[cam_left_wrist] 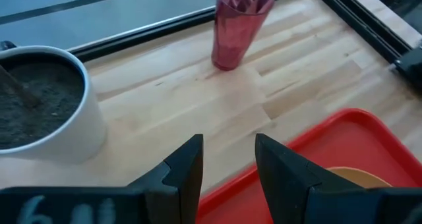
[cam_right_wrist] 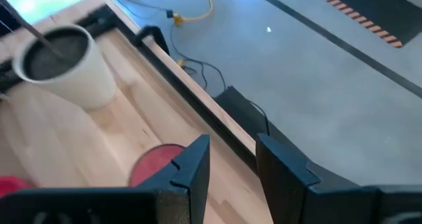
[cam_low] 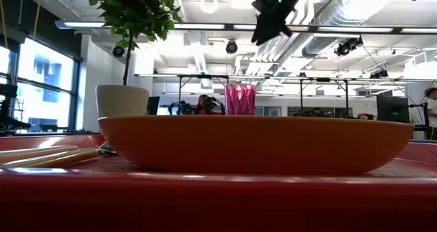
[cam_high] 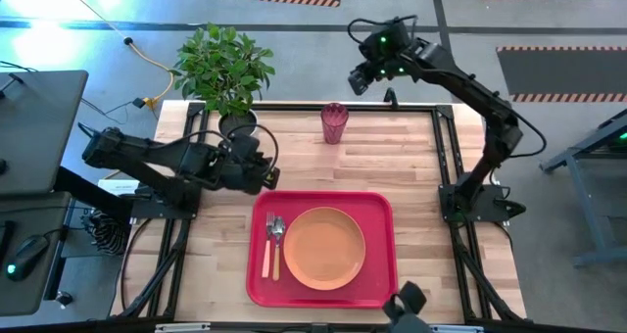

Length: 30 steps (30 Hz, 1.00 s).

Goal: Pick and place plate/cup/fork/spoon on tray
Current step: Put the red cup on the red serving tray to the top right of the orange plate

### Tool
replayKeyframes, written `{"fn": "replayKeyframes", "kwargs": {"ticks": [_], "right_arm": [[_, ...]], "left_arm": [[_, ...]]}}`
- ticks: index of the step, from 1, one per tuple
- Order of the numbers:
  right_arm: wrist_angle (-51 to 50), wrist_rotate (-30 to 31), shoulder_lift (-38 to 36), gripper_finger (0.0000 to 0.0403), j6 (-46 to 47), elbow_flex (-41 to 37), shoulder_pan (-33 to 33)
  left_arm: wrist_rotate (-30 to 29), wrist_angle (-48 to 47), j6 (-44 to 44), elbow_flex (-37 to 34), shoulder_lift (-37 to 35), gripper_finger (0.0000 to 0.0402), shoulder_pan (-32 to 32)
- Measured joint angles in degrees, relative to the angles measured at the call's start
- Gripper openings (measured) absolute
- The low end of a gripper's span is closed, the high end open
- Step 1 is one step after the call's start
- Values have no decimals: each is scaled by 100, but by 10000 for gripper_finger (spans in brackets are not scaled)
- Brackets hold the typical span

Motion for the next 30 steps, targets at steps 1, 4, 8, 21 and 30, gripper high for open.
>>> {"fn": "replayKeyframes", "kwargs": {"ticks": [1,4,8,21,30], "right_arm": [[-2,4,59,115,-59,0,-21],[4,42,229,115,-123,0,-53],[82,51,401,115,-149,0,-48],[-75,-94,829,115,-325,0,2],[-222,29,858,171,-27,0,91]], "left_arm": [[5,0,32,0,0,129,37],[13,-2,37,0,0,129,126],[13,-2,36,0,0,129,207],[13,-2,32,0,0,129,215],[13,-5,166,0,0,129,215]]}}
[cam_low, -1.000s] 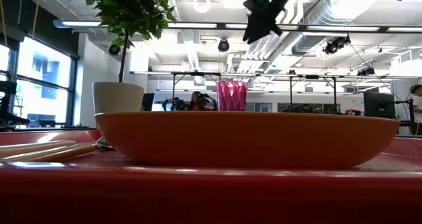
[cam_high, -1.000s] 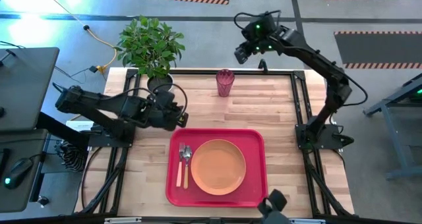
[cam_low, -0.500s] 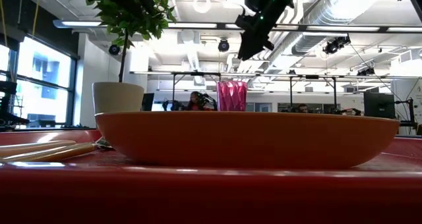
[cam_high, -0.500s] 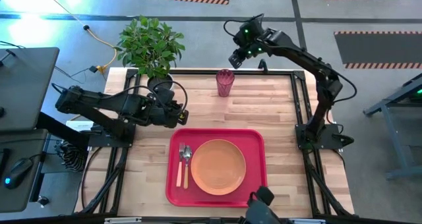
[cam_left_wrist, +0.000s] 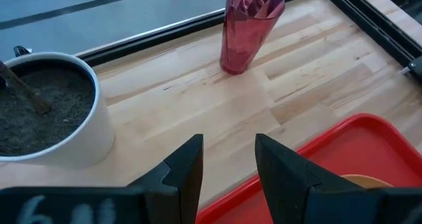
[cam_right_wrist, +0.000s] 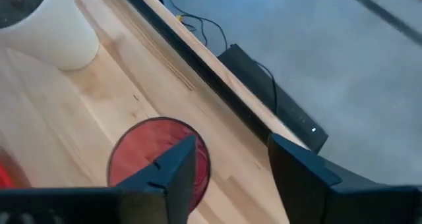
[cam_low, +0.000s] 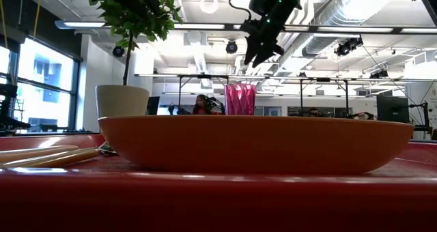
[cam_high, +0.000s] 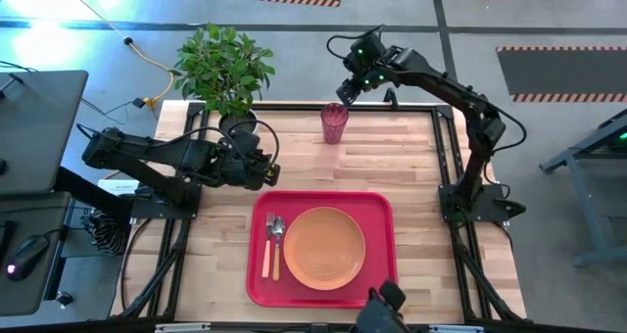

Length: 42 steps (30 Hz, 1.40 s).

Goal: Pick and place plate/cup/fork/spoon on tray
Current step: Put the red cup on the red serving tray to the top right of the orange plate

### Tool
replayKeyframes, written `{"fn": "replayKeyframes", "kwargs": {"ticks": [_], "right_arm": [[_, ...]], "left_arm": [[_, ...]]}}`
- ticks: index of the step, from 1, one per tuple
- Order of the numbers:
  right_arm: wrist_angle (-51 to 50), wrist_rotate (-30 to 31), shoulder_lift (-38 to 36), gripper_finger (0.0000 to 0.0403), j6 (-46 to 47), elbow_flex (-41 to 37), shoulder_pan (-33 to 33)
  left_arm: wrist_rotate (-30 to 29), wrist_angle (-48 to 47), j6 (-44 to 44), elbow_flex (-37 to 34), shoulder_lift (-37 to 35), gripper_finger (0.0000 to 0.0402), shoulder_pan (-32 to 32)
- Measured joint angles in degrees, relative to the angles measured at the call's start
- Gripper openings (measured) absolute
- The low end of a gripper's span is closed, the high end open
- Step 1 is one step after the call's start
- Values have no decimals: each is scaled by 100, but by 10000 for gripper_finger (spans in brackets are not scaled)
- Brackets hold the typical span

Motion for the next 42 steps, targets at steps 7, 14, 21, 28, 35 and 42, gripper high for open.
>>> {"fn": "replayKeyframes", "kwargs": {"ticks": [7,14,21,28,35,42], "right_arm": [[-445,-48,303,199,361,7,53],[-558,-57,556,200,422,7,157],[-603,-63,746,187,418,7,311],[-640,329,961,159,315,4,339],[-634,345,986,111,321,2,324],[-577,354,986,8,312,2,301]], "left_arm": [[33,0,52,0,0,129,0],[181,-2,56,-1,1,129,0],[304,1,57,-2,0,129,0],[304,1,56,-2,2,129,0],[332,1,56,-2,1,129,0],[334,3,11,-2,0,129,0]]}}
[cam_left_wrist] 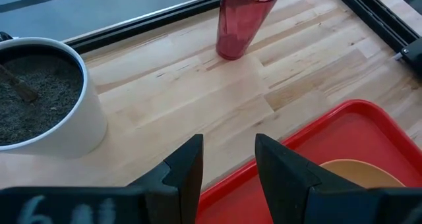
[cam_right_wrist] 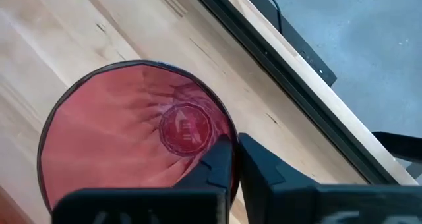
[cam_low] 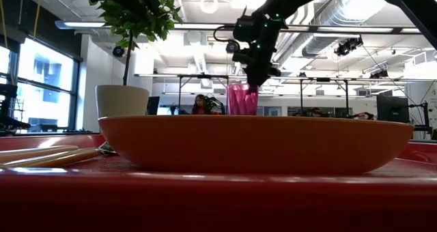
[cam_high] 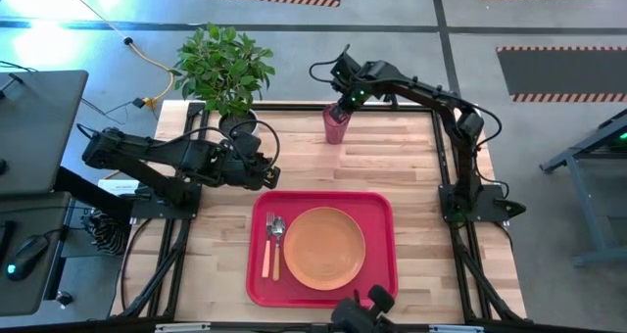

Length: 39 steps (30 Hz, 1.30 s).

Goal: Pick and place plate/cup/fork/spoon on tray
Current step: Put the red cup on the red serving tray to the top right of the orange plate

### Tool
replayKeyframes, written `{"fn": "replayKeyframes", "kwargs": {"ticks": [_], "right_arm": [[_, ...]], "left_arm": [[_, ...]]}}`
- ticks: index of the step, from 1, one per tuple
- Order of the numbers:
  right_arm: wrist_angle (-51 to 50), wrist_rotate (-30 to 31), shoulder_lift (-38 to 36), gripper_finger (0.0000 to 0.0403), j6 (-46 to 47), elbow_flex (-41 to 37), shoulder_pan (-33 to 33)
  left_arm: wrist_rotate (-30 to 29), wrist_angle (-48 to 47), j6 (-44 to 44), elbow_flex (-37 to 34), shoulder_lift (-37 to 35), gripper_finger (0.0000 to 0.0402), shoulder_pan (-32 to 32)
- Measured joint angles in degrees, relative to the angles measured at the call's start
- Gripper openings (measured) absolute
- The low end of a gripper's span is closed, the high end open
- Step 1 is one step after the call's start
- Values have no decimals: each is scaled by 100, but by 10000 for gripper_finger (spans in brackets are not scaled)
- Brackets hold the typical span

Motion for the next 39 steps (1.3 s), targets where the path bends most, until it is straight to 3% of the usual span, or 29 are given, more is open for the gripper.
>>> {"fn": "replayKeyframes", "kwargs": {"ticks": [11,22,29,39], "right_arm": [[49,8,-253,5,-43,55,-64],[-247,-41,-1337,2,552,181,151],[-763,75,-2087,1,1094,184,731],[-2200,1093,-2581,0,2178,186,2302]], "left_arm": [[2,0,-4,0,1,129,-20],[17,0,250,0,0,129,-65],[285,0,583,0,0,129,-63],[340,0,810,0,2,129,-68]]}}
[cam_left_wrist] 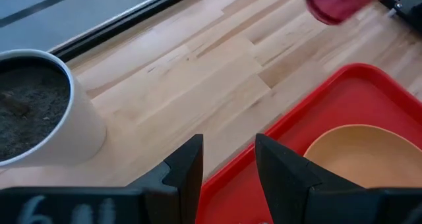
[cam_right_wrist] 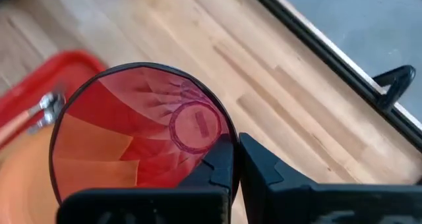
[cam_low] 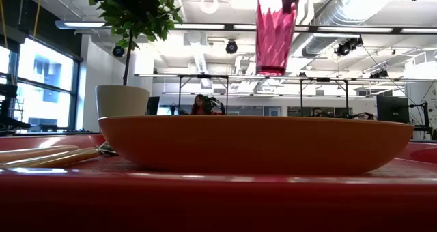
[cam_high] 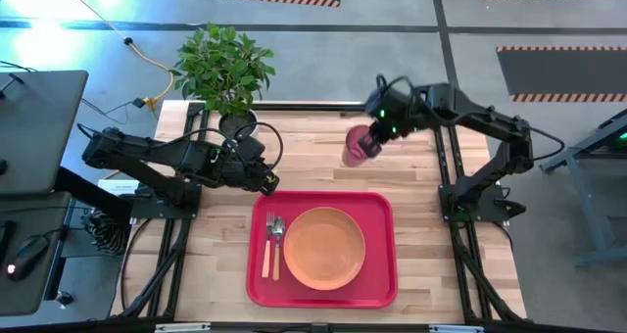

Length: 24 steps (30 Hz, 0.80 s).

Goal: Pick and place plate/cup/fork/spoon on tray
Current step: Put the red cup on the red serving tray to the top right of the orange plate

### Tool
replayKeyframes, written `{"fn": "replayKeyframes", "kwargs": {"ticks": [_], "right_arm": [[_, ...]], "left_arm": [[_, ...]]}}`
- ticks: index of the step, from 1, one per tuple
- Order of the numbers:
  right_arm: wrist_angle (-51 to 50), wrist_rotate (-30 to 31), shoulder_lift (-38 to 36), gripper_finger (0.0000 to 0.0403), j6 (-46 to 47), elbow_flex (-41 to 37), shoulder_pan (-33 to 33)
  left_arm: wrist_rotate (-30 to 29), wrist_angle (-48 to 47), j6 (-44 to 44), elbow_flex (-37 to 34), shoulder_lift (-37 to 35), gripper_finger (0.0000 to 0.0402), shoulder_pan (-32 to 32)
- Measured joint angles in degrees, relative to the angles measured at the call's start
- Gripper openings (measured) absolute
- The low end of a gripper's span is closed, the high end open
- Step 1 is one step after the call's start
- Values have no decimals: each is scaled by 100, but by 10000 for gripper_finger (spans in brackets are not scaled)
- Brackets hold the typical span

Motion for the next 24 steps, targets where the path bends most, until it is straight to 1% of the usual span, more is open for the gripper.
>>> {"fn": "replayKeyframes", "kwargs": {"ticks": [4,7,9,17,24], "right_arm": [[-369,409,14,0,383,0,688],[-656,576,60,0,765,-7,1153],[-658,726,37,0,1110,-137,1444],[-584,829,-252,0,2766,-1417,2438],[7,823,-591,0,4007,-2459,2990]], "left_arm": [[68,0,4,0,-2,129,0],[67,-2,17,0,-1,129,-18],[68,-1,62,0,-2,129,-52],[69,0,237,0,0,129,-256],[68,2,339,0,0,129,-375]]}}
